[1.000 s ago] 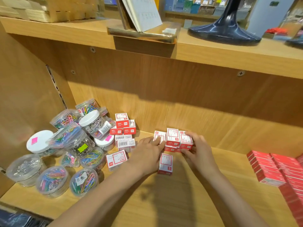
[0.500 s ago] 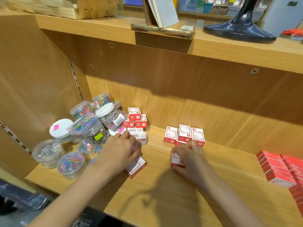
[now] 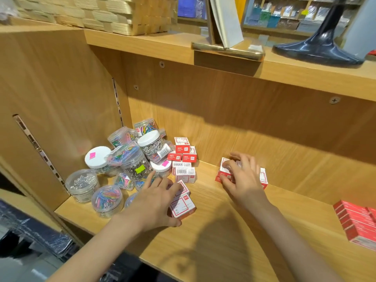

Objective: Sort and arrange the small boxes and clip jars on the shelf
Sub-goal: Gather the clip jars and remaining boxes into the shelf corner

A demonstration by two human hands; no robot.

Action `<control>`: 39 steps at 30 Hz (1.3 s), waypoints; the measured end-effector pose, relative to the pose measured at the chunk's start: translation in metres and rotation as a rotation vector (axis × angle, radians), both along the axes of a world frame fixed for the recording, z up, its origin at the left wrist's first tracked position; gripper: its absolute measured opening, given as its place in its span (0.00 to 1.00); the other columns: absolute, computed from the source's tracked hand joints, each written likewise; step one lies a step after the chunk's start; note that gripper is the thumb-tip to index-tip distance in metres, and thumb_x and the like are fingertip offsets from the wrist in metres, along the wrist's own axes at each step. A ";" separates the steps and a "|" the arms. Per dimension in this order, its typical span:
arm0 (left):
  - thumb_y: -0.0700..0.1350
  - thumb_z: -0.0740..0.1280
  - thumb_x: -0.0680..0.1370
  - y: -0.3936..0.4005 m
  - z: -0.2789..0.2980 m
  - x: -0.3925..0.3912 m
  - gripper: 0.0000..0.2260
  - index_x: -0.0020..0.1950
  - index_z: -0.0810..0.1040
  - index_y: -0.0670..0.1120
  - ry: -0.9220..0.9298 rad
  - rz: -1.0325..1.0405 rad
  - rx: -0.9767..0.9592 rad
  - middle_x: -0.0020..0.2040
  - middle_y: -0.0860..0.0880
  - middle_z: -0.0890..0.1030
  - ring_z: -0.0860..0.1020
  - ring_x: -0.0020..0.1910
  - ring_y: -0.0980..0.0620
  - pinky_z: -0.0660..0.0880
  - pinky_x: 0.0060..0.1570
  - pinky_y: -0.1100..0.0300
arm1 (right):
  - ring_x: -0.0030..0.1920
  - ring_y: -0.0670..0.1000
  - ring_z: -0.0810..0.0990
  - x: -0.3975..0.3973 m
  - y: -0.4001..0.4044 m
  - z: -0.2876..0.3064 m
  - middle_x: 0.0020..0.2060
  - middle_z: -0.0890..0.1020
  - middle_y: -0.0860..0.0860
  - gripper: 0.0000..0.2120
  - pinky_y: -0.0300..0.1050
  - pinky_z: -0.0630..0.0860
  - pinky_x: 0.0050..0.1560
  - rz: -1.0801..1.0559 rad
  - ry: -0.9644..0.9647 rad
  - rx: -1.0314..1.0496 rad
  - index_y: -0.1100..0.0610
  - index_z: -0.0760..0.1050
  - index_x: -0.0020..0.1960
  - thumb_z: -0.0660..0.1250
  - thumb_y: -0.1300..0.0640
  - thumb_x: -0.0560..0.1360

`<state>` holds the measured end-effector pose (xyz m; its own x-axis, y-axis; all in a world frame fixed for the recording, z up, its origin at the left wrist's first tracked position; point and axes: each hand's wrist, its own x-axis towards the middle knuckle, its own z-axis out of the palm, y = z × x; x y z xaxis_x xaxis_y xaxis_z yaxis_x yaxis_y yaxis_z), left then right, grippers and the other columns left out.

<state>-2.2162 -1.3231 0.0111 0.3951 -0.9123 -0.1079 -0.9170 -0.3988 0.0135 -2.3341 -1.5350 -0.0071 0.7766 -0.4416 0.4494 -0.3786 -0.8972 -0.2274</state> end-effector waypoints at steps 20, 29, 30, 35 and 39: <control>0.51 0.68 0.73 -0.022 -0.008 -0.005 0.23 0.64 0.65 0.48 0.292 -0.109 -0.174 0.60 0.50 0.70 0.72 0.58 0.51 0.64 0.55 0.60 | 0.57 0.43 0.67 -0.038 0.075 -0.023 0.57 0.70 0.42 0.35 0.37 0.64 0.59 0.331 0.193 0.391 0.48 0.65 0.64 0.67 0.37 0.61; 0.45 0.70 0.72 -0.050 -0.022 -0.009 0.17 0.58 0.71 0.45 0.442 -0.154 -0.341 0.52 0.48 0.73 0.75 0.51 0.50 0.71 0.53 0.57 | 0.42 0.43 0.77 -0.075 0.026 -0.010 0.41 0.79 0.44 0.15 0.40 0.72 0.43 -0.018 -0.039 0.565 0.49 0.71 0.47 0.75 0.52 0.67; 0.44 0.70 0.72 -0.053 -0.024 -0.012 0.16 0.57 0.72 0.45 0.474 -0.144 -0.341 0.49 0.48 0.75 0.75 0.48 0.49 0.72 0.51 0.54 | 0.41 0.42 0.77 -0.075 0.024 -0.008 0.39 0.79 0.43 0.15 0.39 0.73 0.41 -0.066 -0.099 0.589 0.49 0.69 0.47 0.75 0.53 0.67; 0.45 0.70 0.72 -0.077 -0.027 -0.028 0.19 0.61 0.69 0.47 0.546 -0.123 -0.341 0.52 0.49 0.76 0.76 0.48 0.51 0.74 0.51 0.55 | 0.35 0.47 0.77 -0.060 0.023 0.005 0.34 0.78 0.46 0.17 0.43 0.71 0.36 -0.167 -0.237 0.581 0.50 0.64 0.39 0.74 0.54 0.68; 0.46 0.68 0.74 -0.085 -0.023 -0.035 0.23 0.67 0.66 0.47 0.478 -0.158 -0.358 0.57 0.48 0.73 0.74 0.54 0.50 0.70 0.54 0.60 | 0.43 0.51 0.72 -0.039 0.030 0.009 0.40 0.74 0.48 0.14 0.43 0.61 0.38 -0.167 -0.068 0.373 0.52 0.64 0.41 0.70 0.51 0.70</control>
